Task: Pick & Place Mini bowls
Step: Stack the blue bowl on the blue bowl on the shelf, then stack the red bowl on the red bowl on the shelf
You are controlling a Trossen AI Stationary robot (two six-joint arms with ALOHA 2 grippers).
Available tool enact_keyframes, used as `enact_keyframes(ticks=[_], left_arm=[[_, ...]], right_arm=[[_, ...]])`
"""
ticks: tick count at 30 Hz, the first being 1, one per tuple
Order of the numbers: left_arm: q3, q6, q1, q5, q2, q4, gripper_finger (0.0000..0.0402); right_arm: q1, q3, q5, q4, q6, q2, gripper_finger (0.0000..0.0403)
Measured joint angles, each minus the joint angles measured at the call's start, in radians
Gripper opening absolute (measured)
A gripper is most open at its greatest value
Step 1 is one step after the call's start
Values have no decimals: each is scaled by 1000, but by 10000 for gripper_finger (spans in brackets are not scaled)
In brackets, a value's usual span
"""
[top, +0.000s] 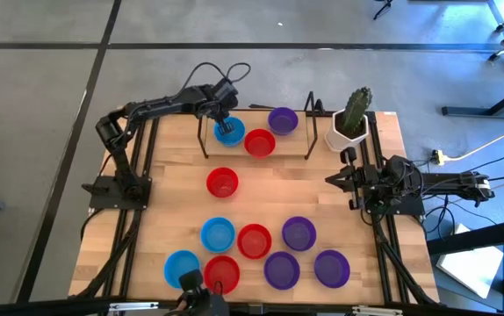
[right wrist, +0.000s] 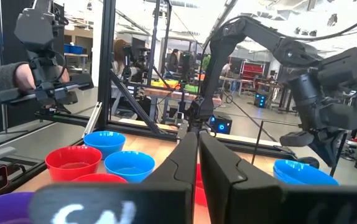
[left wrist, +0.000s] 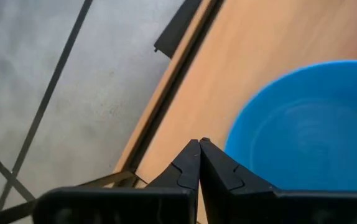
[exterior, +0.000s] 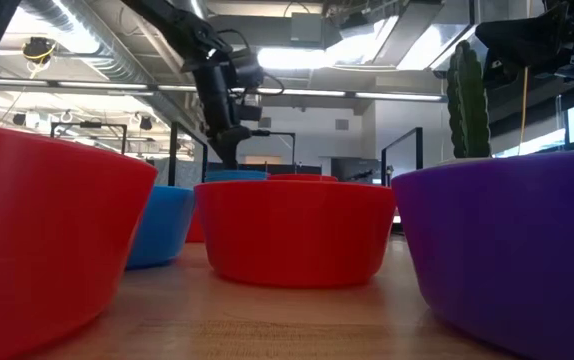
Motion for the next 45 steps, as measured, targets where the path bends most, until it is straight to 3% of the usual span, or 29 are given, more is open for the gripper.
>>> enact_keyframes(ticks=[10,17,21,26,32,40,45], left_arm=[[-5,26,-11,22,-32,62,1],[-44,49,-88,250,-239,86,1],[-193,79,-183,382,-479,185,2],[-539,24,-287,539,-864,446,2],[-943,-91,-334,502,-1247,814,1],[-1134,-101,-329,604,-1546,860,1],[-1233,-116,-372,676,-1647,853,1]], right_arm=[[0,0,0,0,-3,0,21],[0,0,0,0,-2,0,21],[0,0,0,0,0,0,21],[0,0,0,0,0,0,21],[0,0,0,0,0,0,21],[0,0,0,0,-3,0,21],[0,0,0,0,-3,0,21]])
